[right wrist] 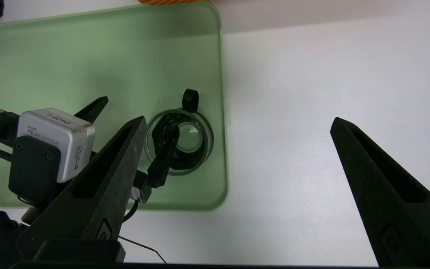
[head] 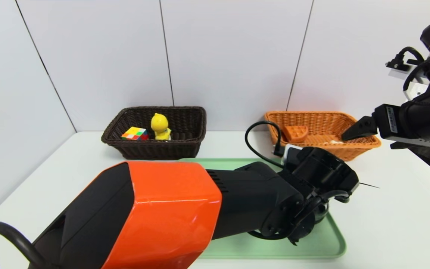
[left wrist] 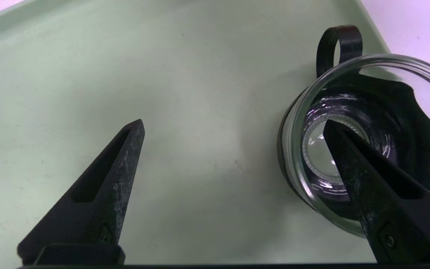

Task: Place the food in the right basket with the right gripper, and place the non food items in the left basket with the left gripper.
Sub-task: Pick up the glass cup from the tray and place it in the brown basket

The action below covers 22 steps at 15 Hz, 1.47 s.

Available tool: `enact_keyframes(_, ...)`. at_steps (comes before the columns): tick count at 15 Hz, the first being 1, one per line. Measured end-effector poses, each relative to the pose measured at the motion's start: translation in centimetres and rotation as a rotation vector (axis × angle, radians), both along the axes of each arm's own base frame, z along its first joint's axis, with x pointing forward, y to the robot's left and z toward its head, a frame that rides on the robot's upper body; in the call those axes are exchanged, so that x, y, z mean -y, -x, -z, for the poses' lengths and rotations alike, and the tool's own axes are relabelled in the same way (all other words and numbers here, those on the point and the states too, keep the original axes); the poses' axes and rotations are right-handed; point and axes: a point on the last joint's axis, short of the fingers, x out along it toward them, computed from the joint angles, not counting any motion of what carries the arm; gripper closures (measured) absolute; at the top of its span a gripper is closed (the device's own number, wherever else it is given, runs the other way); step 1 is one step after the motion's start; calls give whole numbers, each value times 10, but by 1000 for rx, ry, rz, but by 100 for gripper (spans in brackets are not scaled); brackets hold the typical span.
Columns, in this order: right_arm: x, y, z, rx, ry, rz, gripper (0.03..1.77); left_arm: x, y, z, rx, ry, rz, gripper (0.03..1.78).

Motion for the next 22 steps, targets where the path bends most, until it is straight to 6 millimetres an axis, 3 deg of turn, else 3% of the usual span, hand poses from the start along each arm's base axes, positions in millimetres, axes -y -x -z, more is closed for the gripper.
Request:
enact_keyframes(10,-1,-2,3,-9,0,0,10,0,-3,5,-6,-12,-5,13)
enact_keyframes(12,-1,-2,3,-10,0,1,10,0,-3,6,-8,-14,-6,51)
enact_keyframes(17,-1,-2,3,-10,-1,1,10,0,-3,5,-6,-10,-7,115)
enact_keyframes(18,-1,-2,3,-9,-1,1,10,0,-3,4,-4,-6,-8,164)
enact_keyframes(19,-1,-2,3,-8,-1,1,10,-1,-3,1,0,-1,-8,172)
enact_keyframes(22,-1,-2,2,-8,-3,3,10,-3,-2,-3,2,0,-7,172)
